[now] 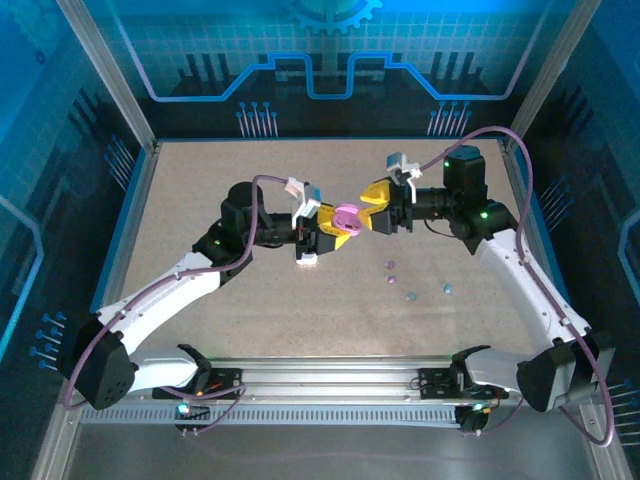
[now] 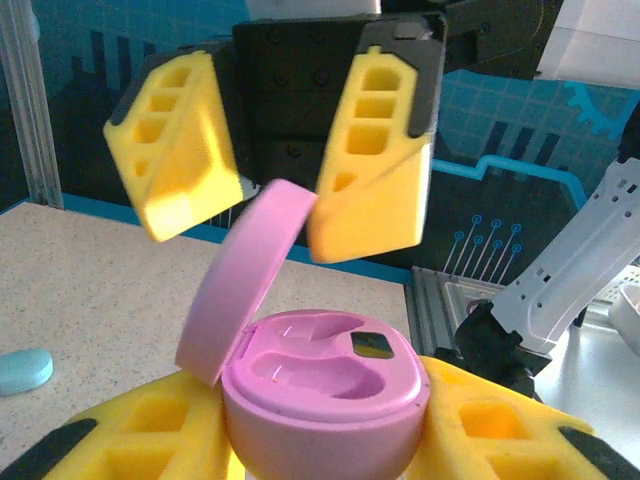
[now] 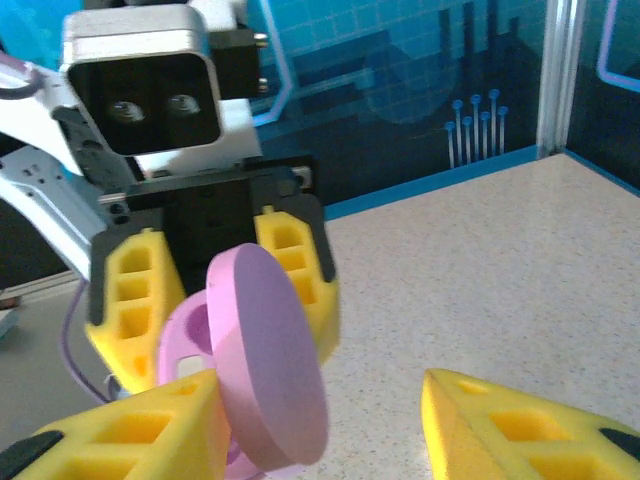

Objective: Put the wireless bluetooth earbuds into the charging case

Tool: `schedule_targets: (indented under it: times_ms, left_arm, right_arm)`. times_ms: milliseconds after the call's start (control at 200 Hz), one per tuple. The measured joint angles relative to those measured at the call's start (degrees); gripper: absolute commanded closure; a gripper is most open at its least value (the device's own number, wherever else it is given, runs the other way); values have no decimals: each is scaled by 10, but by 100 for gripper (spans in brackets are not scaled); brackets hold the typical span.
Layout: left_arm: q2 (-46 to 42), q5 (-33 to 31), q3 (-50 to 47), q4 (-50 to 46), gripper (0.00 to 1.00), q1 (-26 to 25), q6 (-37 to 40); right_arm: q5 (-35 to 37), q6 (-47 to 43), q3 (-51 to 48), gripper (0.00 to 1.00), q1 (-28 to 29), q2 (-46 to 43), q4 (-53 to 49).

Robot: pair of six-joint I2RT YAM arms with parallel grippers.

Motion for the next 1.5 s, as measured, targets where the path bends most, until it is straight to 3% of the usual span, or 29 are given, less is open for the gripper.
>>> schedule_targets:
  times_ms: [325,695,790,1101,1501]
  left_arm:
    - [14,11,-14,57,71,0,-40]
    - [27,19,-23,91,67,-2,-58]
    - [27,19,-23,91,62,-2,-57]
    - [35,21,-23,87,41,-5,-56]
    - [47,21,-23,85,38,-8,-58]
  right_arm:
    - [65,-34,-17,54,29,-21,23]
    - [63,-72,-4,78,43,-7,-3]
    - [60,-78,1,84,43,-7,-12]
    - [63,-82,2,87,44,-5,-20]
    - [86,-90,2,86,51,-5,-20]
